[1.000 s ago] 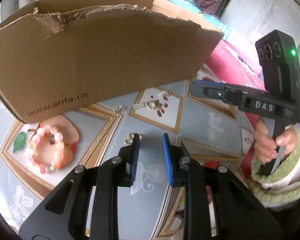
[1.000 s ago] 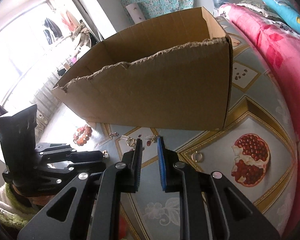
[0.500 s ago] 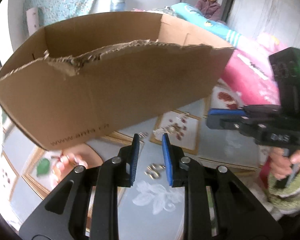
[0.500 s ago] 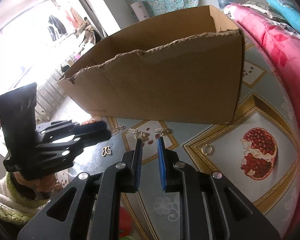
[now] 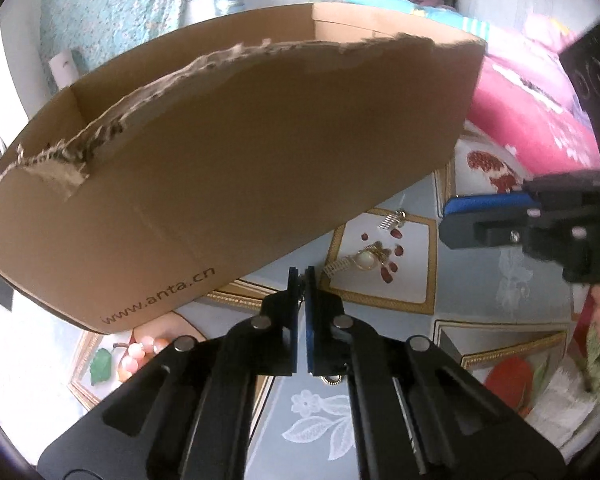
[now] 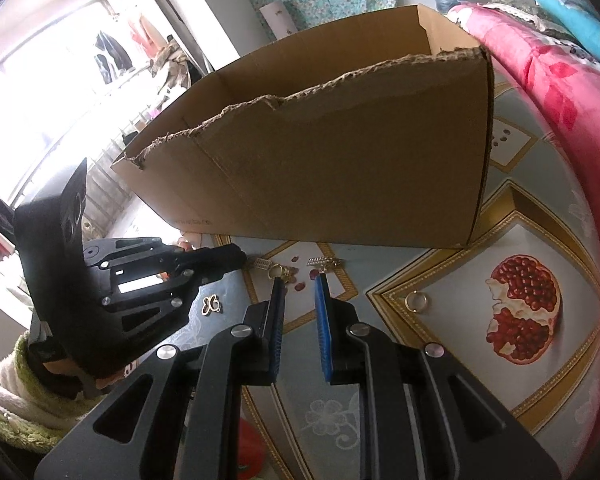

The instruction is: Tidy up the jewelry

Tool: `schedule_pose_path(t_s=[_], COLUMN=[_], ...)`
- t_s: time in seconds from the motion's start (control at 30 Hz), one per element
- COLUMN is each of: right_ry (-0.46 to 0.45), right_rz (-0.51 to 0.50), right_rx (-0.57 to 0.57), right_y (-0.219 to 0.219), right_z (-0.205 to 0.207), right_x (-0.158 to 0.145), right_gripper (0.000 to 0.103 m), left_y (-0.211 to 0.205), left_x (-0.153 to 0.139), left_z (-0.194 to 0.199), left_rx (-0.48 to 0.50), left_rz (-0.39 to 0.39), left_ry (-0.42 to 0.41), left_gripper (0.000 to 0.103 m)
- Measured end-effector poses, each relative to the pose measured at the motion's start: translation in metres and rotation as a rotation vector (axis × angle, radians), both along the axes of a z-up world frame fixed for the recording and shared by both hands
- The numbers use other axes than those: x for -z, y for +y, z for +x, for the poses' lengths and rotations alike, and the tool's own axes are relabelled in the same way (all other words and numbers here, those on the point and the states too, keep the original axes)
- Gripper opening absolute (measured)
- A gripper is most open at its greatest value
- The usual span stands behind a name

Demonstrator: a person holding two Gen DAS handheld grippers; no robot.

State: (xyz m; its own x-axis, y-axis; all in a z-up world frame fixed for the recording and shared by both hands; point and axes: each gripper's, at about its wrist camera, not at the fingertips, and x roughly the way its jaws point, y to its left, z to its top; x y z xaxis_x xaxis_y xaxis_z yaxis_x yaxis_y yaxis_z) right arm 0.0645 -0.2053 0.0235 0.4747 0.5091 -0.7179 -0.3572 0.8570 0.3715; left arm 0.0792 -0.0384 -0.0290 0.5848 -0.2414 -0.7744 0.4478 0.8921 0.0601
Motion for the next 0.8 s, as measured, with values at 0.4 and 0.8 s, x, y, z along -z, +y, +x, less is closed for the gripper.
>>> schedule_pose_path(t_s=[0.4, 0.8], right_ry=[-0.030, 0.004], right_rz=[0.004, 0.005], right_rx=[0.034, 0.028], right_y=[-0.011, -0.014], right_z=[-0.016, -0.032], right_x=[-0.013, -0.007], right_gripper=[0.016, 0.016], left_y=[-0.021, -0.006], left_x=[-0.017, -0.014], left_z=[-0.045, -0.059], left_rx=[0.120, 0.108], left_rz=[-0.129, -0.239], left_ry=[0.005, 0.015], left_gripper=[0.000, 0.015])
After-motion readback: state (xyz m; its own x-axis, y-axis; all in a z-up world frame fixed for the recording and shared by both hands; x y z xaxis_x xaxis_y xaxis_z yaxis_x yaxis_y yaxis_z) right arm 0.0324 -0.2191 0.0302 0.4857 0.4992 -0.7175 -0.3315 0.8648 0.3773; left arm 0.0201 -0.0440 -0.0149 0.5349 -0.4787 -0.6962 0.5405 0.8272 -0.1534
